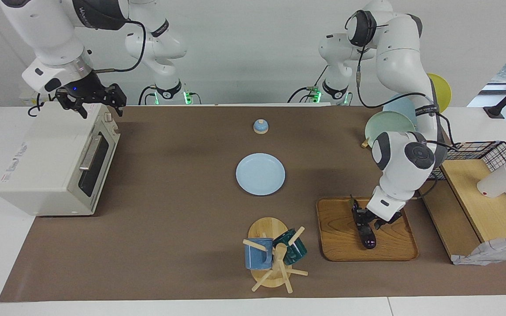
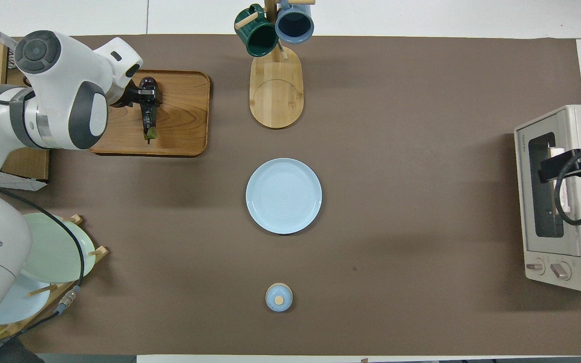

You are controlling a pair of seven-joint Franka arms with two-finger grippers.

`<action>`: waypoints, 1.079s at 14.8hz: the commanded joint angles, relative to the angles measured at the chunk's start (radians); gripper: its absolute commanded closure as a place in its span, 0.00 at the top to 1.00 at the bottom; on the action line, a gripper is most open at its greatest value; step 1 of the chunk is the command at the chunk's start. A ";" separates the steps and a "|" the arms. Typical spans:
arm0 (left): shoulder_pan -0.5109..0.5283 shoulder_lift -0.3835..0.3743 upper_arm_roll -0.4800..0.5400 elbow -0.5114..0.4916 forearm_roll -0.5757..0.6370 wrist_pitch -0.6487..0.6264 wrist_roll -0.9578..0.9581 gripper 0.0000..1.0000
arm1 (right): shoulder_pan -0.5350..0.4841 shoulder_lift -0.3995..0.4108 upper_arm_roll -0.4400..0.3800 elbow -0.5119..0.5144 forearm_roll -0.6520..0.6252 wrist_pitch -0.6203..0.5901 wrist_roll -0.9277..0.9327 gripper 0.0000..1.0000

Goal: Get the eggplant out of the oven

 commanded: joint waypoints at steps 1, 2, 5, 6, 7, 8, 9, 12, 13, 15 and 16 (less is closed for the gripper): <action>0.014 -0.035 -0.010 0.007 0.012 -0.048 0.004 1.00 | -0.017 -0.009 -0.004 -0.025 0.029 0.022 0.012 1.00; 0.015 -0.070 -0.008 0.003 0.012 -0.082 0.000 1.00 | -0.016 -0.009 -0.004 -0.025 0.029 0.022 0.012 1.00; 0.032 -0.175 -0.008 0.003 0.001 -0.224 -0.014 1.00 | -0.015 -0.012 -0.004 -0.020 0.029 0.023 0.015 1.00; 0.035 -0.204 -0.010 0.003 0.000 -0.263 -0.022 1.00 | -0.017 -0.012 -0.004 -0.021 0.029 0.025 0.015 1.00; 0.035 -0.236 -0.008 0.003 -0.006 -0.303 -0.040 1.00 | -0.019 -0.012 -0.004 -0.021 0.029 0.025 0.013 1.00; 0.035 -0.271 -0.008 0.004 -0.008 -0.350 -0.061 1.00 | -0.022 -0.012 -0.004 -0.021 0.029 0.020 0.012 1.00; 0.034 -0.310 -0.008 0.004 -0.008 -0.396 -0.083 1.00 | -0.020 -0.012 -0.004 -0.021 0.029 0.020 0.012 1.00; 0.029 -0.421 -0.008 0.003 -0.011 -0.548 -0.126 1.00 | -0.017 -0.014 -0.004 -0.023 0.030 0.016 0.010 1.00; 0.029 -0.457 -0.008 0.003 -0.011 -0.608 -0.126 1.00 | -0.017 -0.014 -0.002 -0.023 0.030 0.017 0.010 1.00; 0.032 -0.517 -0.008 0.000 -0.011 -0.702 -0.121 1.00 | -0.019 -0.014 -0.002 -0.023 0.030 0.017 0.010 1.00; 0.032 -0.535 -0.008 -0.002 -0.010 -0.735 -0.120 1.00 | -0.019 -0.014 -0.002 -0.023 0.030 0.016 0.010 1.00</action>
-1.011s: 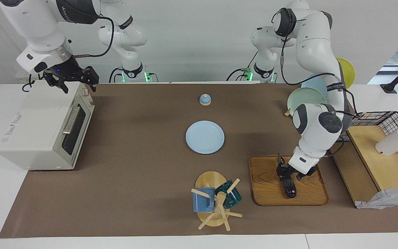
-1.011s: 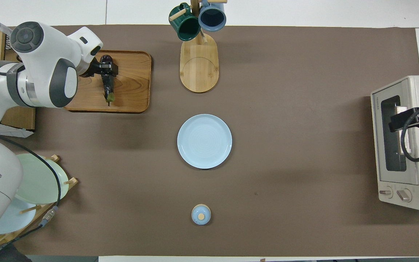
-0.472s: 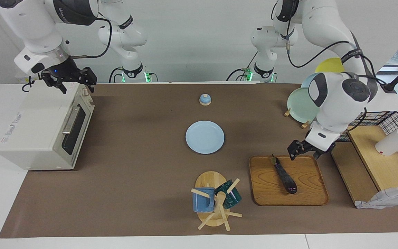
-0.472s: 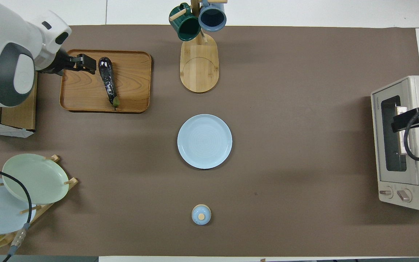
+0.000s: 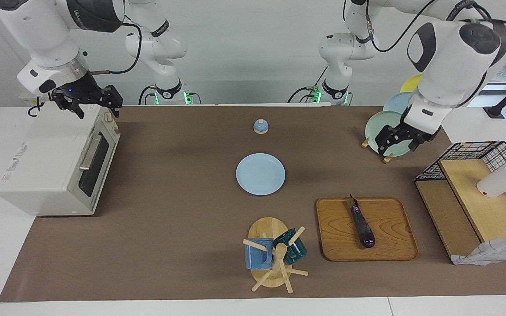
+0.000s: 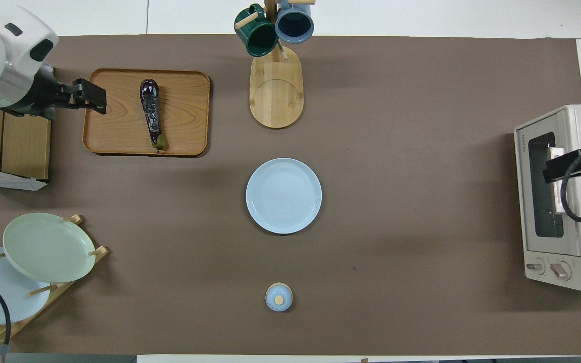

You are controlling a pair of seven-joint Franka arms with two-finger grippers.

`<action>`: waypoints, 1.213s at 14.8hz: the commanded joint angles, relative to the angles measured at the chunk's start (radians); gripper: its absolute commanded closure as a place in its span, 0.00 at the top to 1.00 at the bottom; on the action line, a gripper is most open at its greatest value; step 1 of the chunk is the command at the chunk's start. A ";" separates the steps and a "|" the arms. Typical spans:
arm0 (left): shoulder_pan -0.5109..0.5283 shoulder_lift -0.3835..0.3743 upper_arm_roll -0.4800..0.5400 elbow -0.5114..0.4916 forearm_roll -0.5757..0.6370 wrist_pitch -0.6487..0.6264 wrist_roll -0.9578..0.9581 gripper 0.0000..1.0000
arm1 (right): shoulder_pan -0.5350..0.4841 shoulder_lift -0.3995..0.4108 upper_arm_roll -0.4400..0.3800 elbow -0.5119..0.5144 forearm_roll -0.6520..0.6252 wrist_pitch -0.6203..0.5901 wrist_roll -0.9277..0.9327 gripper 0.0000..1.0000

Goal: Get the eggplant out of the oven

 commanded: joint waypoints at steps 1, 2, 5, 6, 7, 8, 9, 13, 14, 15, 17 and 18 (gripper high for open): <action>0.005 -0.080 -0.003 -0.043 -0.005 -0.090 -0.005 1.00 | -0.011 -0.014 0.005 -0.017 0.030 0.014 0.010 1.00; 0.005 -0.098 -0.003 -0.066 -0.005 -0.098 -0.006 1.00 | -0.011 -0.014 0.005 -0.017 0.030 0.014 0.010 1.00; 0.000 -0.159 -0.003 -0.173 -0.009 -0.095 -0.014 1.00 | -0.011 -0.014 0.003 -0.017 0.030 0.012 0.010 1.00; -0.001 -0.181 -0.004 -0.211 -0.019 -0.087 -0.015 1.00 | -0.011 -0.014 0.005 -0.017 0.030 0.012 0.010 1.00; -0.001 -0.192 -0.003 -0.240 -0.048 -0.072 -0.016 1.00 | -0.011 -0.014 0.005 -0.017 0.030 0.014 0.010 1.00; 0.000 -0.195 -0.003 -0.250 -0.061 -0.042 -0.016 1.00 | -0.011 -0.014 0.005 -0.017 0.030 0.012 0.010 1.00; -0.003 -0.192 -0.003 -0.250 -0.062 -0.008 -0.016 1.00 | -0.011 -0.014 0.003 -0.017 0.030 0.012 0.010 1.00; -0.004 -0.146 -0.004 -0.146 -0.058 -0.069 -0.005 1.00 | -0.011 -0.014 0.005 -0.017 0.030 0.014 0.010 1.00; -0.004 -0.141 -0.006 -0.130 -0.056 -0.089 -0.005 1.00 | -0.011 -0.014 0.005 -0.017 0.030 0.012 0.010 1.00; -0.004 -0.143 -0.006 -0.135 -0.058 -0.087 -0.005 1.00 | -0.011 -0.014 0.005 -0.017 0.030 0.012 0.010 1.00; -0.006 -0.146 -0.007 -0.144 -0.061 -0.081 -0.006 1.00 | -0.011 -0.014 0.005 -0.017 0.030 0.014 0.010 1.00; -0.006 -0.146 -0.007 -0.144 -0.061 -0.078 -0.006 1.00 | -0.011 -0.014 0.005 -0.017 0.030 0.012 0.010 1.00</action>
